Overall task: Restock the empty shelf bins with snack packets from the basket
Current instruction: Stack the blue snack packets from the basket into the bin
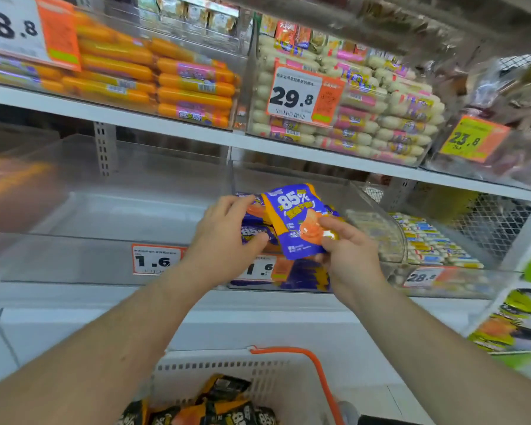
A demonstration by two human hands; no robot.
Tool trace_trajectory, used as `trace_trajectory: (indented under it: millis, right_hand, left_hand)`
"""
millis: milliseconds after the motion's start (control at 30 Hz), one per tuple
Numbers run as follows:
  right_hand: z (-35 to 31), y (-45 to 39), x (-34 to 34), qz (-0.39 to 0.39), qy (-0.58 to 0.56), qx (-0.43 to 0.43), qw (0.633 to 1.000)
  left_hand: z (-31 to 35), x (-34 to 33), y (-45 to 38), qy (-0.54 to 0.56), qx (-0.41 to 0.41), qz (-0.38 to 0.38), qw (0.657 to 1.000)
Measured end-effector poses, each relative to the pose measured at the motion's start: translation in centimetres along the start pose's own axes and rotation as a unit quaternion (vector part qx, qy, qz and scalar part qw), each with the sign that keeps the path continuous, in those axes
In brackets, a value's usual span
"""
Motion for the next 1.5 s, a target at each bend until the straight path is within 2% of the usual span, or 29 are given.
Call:
trace_trajectory:
  millis: [100,167,233,300,333,367,400,433,467,533,633,667,767,900,1200,1400,1500]
  right_hand:
    - [-0.3,-4.3,1.4,0.086,0.038,0.005,0.996]
    - [0.1,-7.5,2.2,0.125,0.092,0.006,0.988]
    - [0.8,-10.5,2.6,0.155,0.09,-0.013,0.984]
    - [1.5,-13.4,3.0,0.16,0.137,-0.011,0.977]
    - [1.8,-13.8,2.8,0.143,0.216,-0.019,0.966]
    - [2.2,-14.6,2.7,0.092,0.38,0.006,0.92]
    - [2.8,-15.7,2.6,0.058,0.469,0.015,0.881]
    - [3.2,-16.3,2.5,0.046,0.504,0.012,0.862]
    - [3.6,-16.8,2.3,0.012,0.516,0.018,0.856]
    - [4.5,-17.4,2.0,0.019,0.528,0.019,0.849]
    - [6.0,-18.5,2.7,0.044,0.423,0.01,0.905]
    - [6.3,-18.6,2.7,0.045,0.43,0.006,0.902]
    - [6.4,-18.4,2.6,0.024,0.524,0.01,0.851]
    - [6.3,-17.9,2.7,0.011,0.567,0.004,0.823]
    - [6.5,-18.5,3.1,0.0,0.608,0.021,0.793]
    - [6.5,-18.8,2.7,-0.063,0.663,0.03,0.745]
    - [6.6,-18.6,2.3,-0.081,0.672,0.052,0.734]
  left_hand:
    - [-0.5,-1.3,-0.3,-0.157,-0.019,0.029,0.987]
    - [-0.9,-2.2,-0.5,-0.19,-0.016,0.023,0.981]
    - [-1.1,-2.7,-0.6,-0.202,-0.003,0.021,0.979]
    - [-1.2,-2.9,-0.5,-0.213,0.004,0.032,0.977]
    - [-1.2,-3.0,-0.4,-0.218,0.003,0.04,0.975]
    - [-1.2,-3.0,-0.4,-0.22,0.001,0.044,0.974]
    - [-1.2,-3.1,-0.3,-0.221,0.0,0.046,0.974]
    - [-1.2,-3.1,-0.2,-0.222,-0.002,0.049,0.974]
    - [-1.3,-3.1,-0.1,-0.225,-0.004,0.053,0.973]
    - [-1.2,-3.1,0.0,-0.227,-0.011,0.065,0.972]
    - [-1.3,-3.2,0.1,-0.225,-0.014,0.071,0.972]
    - [-1.4,-3.2,0.1,-0.227,-0.014,0.071,0.971]
    - [-1.4,-3.2,0.0,-0.232,-0.017,0.079,0.969]
    - [-1.4,-3.2,0.1,-0.238,-0.02,0.071,0.968]
    - [-1.4,-3.1,0.2,-0.258,-0.023,0.052,0.964]
    - [-1.3,-3.1,0.1,-0.254,-0.026,0.051,0.965]
    - [-1.3,-3.1,0.2,-0.252,-0.031,0.054,0.966]
Point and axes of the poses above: each hand's wrist, its own y-axis away from the middle knuckle, its own x-axis out of the back of the hand, z = x × y, the point moved 3 cm from there along -y, towards the middle knuckle, and after that the axes turned 14 degrees about x, right-handed, at the moved point
